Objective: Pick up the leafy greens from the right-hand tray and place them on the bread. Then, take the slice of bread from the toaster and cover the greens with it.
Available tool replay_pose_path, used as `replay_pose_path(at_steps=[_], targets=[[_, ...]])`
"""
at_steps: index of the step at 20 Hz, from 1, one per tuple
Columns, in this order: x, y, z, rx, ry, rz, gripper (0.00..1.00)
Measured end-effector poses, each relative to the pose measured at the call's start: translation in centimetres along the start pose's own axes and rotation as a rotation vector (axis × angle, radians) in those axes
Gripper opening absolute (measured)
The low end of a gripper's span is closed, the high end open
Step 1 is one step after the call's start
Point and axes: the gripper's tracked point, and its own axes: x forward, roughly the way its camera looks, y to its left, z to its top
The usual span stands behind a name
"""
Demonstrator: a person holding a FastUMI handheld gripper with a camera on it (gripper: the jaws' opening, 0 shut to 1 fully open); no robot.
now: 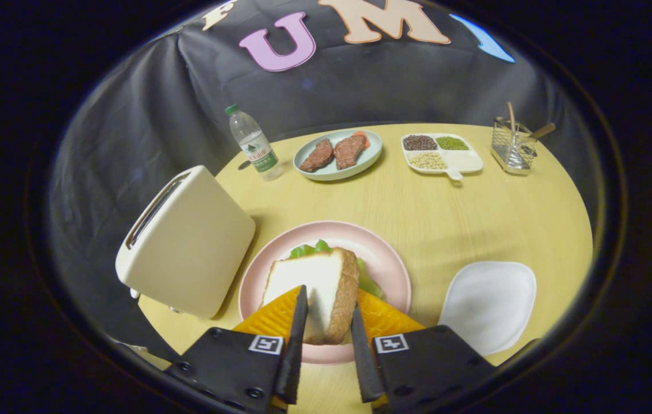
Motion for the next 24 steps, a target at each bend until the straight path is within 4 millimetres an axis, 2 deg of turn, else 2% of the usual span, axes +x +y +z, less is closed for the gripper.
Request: replay_pose_path(at_steps=[3,6,10,19,24], targets=[[-0.4,-0.7,-0.1,-0.029,-0.004,-0.024,0.74],[-1.5,-0.4,1.0,-0.019,-0.048,-0.011,1.0],[-4.8,0.1,4.8,-0.05,-0.183,-0.006,1.0],[-16.3,-1.0,15.0,-0.19,-0.575,-0.158,1.0],[-21.9,-0.6,19.0,-0.202,-0.765,-0.213,1.0]])
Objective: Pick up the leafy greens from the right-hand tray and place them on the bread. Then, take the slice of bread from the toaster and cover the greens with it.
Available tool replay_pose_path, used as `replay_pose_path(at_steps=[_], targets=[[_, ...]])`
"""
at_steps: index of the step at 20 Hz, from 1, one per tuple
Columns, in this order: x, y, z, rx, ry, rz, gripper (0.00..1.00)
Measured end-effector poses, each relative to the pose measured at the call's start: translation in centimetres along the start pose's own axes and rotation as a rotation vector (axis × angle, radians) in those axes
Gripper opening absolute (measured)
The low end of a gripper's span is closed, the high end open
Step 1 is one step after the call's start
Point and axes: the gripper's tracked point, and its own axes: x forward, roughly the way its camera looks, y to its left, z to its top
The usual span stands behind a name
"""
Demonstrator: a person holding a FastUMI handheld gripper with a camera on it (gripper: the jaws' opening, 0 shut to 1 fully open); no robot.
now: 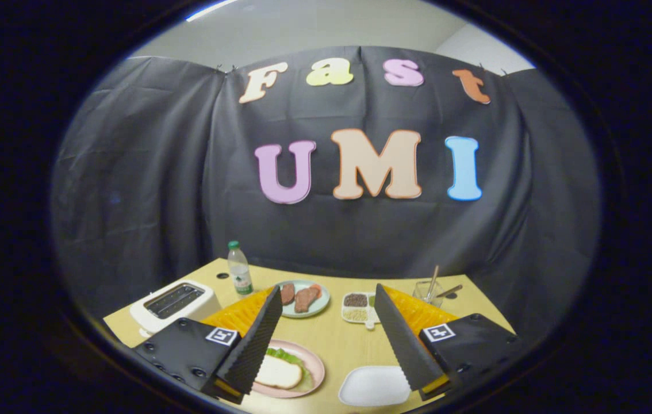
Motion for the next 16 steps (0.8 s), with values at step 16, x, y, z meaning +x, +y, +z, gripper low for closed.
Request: replay_pose_path(at_steps=[16], targets=[[-3.8,-2.3,4.9,0.013,-0.201,-0.164,1.0]])
